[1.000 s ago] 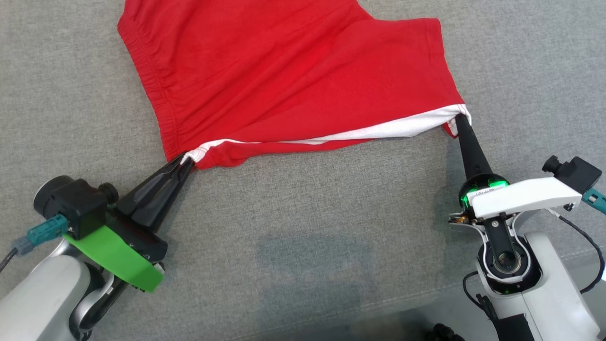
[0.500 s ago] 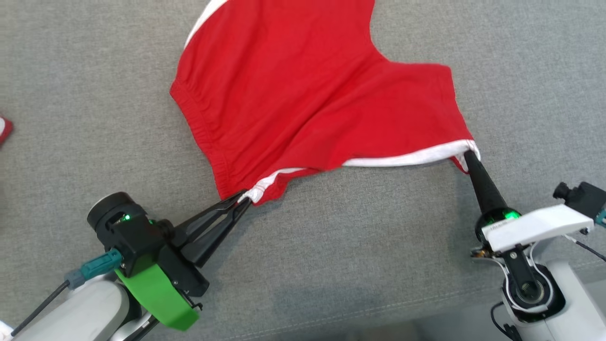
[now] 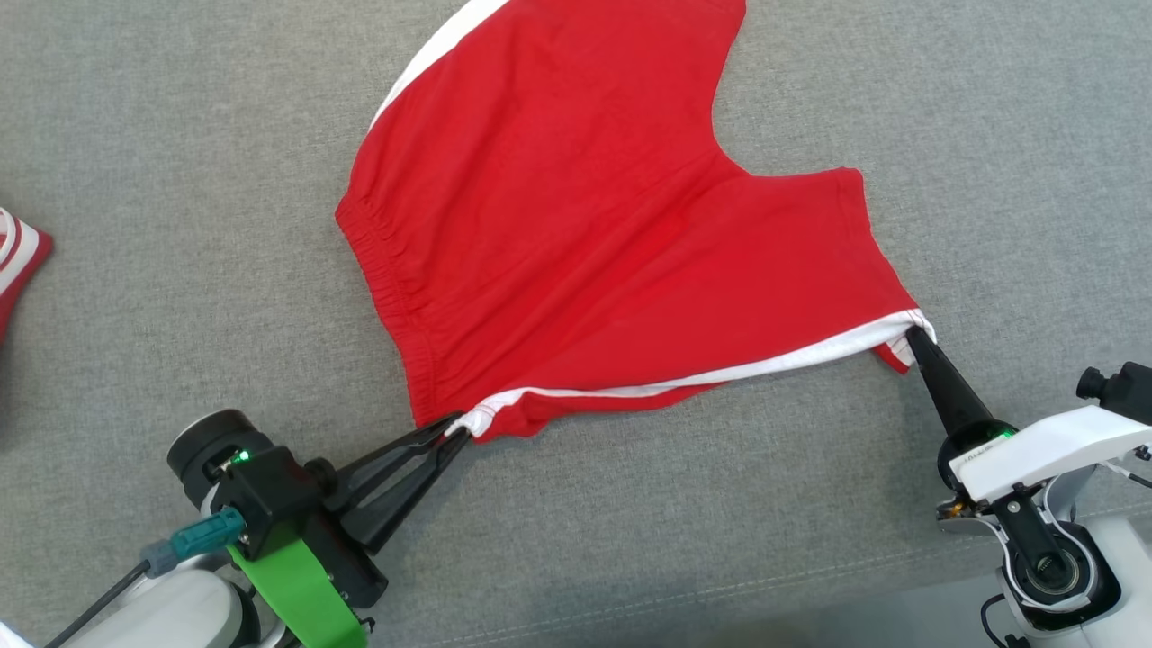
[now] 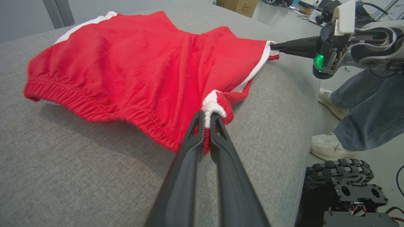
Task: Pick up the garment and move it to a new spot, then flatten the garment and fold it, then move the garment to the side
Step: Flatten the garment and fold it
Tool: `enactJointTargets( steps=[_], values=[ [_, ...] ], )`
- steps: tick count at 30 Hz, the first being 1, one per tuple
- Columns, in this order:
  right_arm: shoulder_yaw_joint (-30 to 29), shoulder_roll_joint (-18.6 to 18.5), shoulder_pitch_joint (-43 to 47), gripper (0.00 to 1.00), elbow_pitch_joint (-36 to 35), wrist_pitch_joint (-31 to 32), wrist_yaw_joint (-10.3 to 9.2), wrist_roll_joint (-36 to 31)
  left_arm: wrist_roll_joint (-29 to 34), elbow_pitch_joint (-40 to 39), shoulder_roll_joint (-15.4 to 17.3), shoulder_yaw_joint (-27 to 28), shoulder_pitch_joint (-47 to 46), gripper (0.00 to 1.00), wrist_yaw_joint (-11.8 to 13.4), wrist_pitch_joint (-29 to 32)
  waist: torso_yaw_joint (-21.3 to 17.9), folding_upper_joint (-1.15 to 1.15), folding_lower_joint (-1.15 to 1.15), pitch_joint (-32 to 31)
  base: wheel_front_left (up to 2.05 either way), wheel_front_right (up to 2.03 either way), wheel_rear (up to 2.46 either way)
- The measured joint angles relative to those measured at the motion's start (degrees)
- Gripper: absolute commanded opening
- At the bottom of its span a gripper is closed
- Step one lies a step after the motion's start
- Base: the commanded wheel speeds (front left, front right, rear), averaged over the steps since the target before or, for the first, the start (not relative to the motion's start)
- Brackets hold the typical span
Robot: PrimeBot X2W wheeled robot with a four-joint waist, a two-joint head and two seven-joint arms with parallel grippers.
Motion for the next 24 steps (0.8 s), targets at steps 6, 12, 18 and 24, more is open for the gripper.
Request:
enactJointTargets(
  steps=[6,12,18,24],
  values=[
    [0.25,-1.09,0.18,0.0,1.1,0.83,-0.09,-0.64,-0.01,1.57,-0.03,0.18,0.09,0.0,0.0,0.0,-0.22,0.0,0.0,-0.05,0.0,0.0,0.0],
    [2.46,-3.77,0.13,0.02,2.12,0.81,-0.51,-6.79,-0.2,3.94,-0.13,1.31,1.55,0.12,0.0,0.0,-0.67,0.0,0.0,-0.32,0.0,0.0,0.0],
    [5.8,-4.75,-0.2,0.9,2.79,0.2,-0.51,-12.77,-0.76,5.21,-0.56,0.9,2.05,1.0,0.0,0.0,-0.88,0.0,0.0,-0.6,0.0,0.0,0.0],
    [7.56,-4.56,-0.82,1.0,3.63,-1.3,-0.48,-15.77,-1.2,5.92,-1.56,-0.73,2.46,1.0,0.0,0.0,-1.04,0.0,0.0,-1.65,0.0,0.0,0.0]
  ],
)
